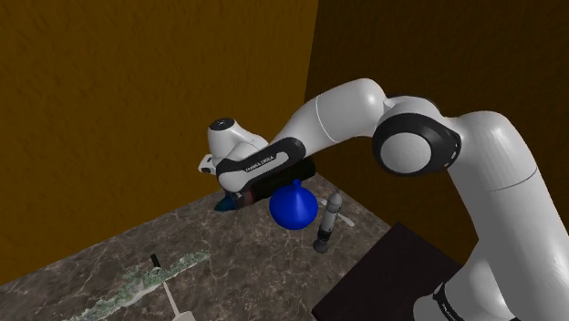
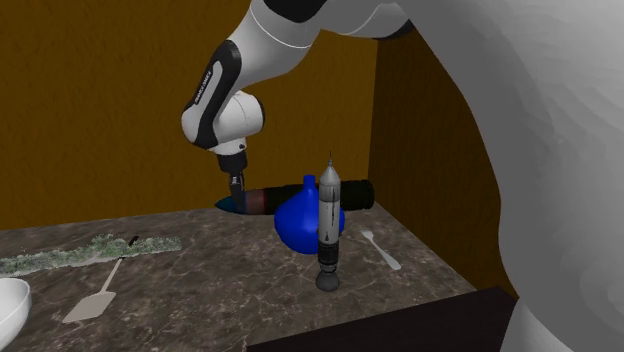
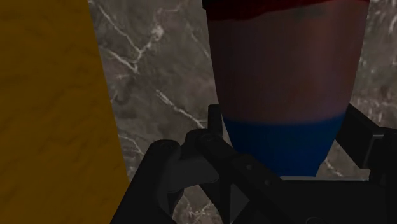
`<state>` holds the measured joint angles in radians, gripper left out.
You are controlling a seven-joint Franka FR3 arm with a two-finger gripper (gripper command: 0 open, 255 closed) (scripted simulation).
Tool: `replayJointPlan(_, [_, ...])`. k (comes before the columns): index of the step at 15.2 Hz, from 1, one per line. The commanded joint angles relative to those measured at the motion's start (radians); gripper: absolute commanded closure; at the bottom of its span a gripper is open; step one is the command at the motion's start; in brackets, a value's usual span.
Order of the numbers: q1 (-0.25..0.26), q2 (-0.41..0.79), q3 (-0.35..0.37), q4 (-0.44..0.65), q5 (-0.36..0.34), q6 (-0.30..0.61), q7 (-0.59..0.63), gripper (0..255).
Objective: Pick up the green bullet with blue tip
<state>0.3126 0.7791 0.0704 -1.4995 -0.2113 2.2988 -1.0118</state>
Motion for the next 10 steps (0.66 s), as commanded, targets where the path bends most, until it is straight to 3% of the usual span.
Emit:
replayJointPlan(1, [0.000, -0.017, 0.002, 0.001, 0.002, -0.014, -0.003, 255])
replayJointPlan(10, [-0.003, -0.075, 0.009, 0.004, 0.011, -0.075, -0.014, 255])
